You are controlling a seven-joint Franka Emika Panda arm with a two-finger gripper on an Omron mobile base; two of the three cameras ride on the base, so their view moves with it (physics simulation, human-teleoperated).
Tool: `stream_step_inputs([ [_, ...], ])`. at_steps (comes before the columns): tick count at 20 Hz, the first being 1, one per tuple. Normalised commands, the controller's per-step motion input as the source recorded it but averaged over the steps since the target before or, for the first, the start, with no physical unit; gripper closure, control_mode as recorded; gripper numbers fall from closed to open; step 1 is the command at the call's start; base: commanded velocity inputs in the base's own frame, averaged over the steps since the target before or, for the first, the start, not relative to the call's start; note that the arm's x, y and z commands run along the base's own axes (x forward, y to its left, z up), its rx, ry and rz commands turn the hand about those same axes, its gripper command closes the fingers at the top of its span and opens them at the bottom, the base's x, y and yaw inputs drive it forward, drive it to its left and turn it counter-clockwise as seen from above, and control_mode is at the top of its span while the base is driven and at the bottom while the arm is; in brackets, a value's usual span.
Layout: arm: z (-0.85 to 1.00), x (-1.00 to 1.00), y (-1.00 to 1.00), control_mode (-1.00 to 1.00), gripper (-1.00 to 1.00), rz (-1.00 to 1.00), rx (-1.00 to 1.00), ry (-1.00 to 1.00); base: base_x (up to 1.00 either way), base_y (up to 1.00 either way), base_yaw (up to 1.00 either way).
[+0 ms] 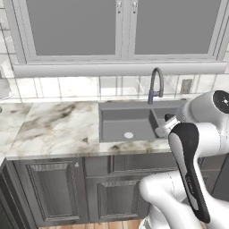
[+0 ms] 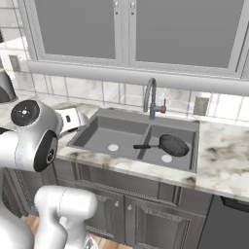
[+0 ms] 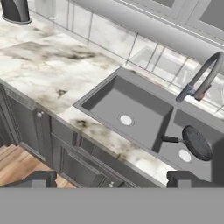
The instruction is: Move the pot and pan from the stove into the sink.
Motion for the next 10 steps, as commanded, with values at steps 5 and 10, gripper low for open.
stream_step_inputs([
  [5, 0.0, 0.0, 0.0, 1.0, -1.0, 0.0, 0.0, 0.0, -0.36, 0.24, 0.3],
  [10, 0.0, 0.0, 0.0, 1.0, -1.0, 0.0, 0.0, 0.0, -0.31, 0.13, 0.37],
])
